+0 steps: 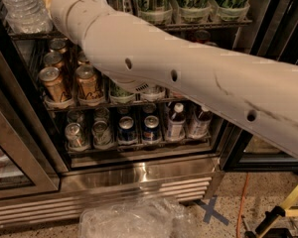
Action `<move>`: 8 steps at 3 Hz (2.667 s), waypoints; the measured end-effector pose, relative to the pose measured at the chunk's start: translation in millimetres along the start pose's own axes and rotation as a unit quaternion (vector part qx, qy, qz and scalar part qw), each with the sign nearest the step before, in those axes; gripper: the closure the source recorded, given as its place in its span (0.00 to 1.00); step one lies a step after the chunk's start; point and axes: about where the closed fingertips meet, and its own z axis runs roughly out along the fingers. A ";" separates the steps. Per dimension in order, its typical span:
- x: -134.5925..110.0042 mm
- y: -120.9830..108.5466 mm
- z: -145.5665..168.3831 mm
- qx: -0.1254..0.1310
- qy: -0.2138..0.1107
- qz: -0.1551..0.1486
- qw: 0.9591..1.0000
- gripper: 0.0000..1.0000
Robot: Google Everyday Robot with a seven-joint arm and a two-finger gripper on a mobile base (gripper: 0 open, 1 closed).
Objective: Pick water bottle from top shelf of fridge
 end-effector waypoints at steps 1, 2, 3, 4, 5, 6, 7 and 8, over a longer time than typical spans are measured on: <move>-21.3 -2.6 -5.7 0.007 -0.027 -0.013 1.000 1.00; -35.1 0.5 -19.0 0.008 -0.043 -0.030 0.999 1.00; -42.9 0.6 -35.8 0.011 -0.049 -0.048 0.998 1.00; -41.0 3.9 -51.7 0.010 -0.042 -0.056 0.998 1.00; -33.6 7.5 -70.4 0.009 -0.025 -0.058 0.998 1.00; -24.5 12.7 -85.0 0.007 -0.010 -0.053 0.999 1.00; -18.0 13.3 -97.8 0.012 0.001 -0.050 0.999 1.00; -13.3 12.7 -109.0 0.019 0.013 -0.050 0.998 1.00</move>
Offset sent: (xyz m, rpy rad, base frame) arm -0.0407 -0.0211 0.0299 -0.0075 -0.1516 -0.0084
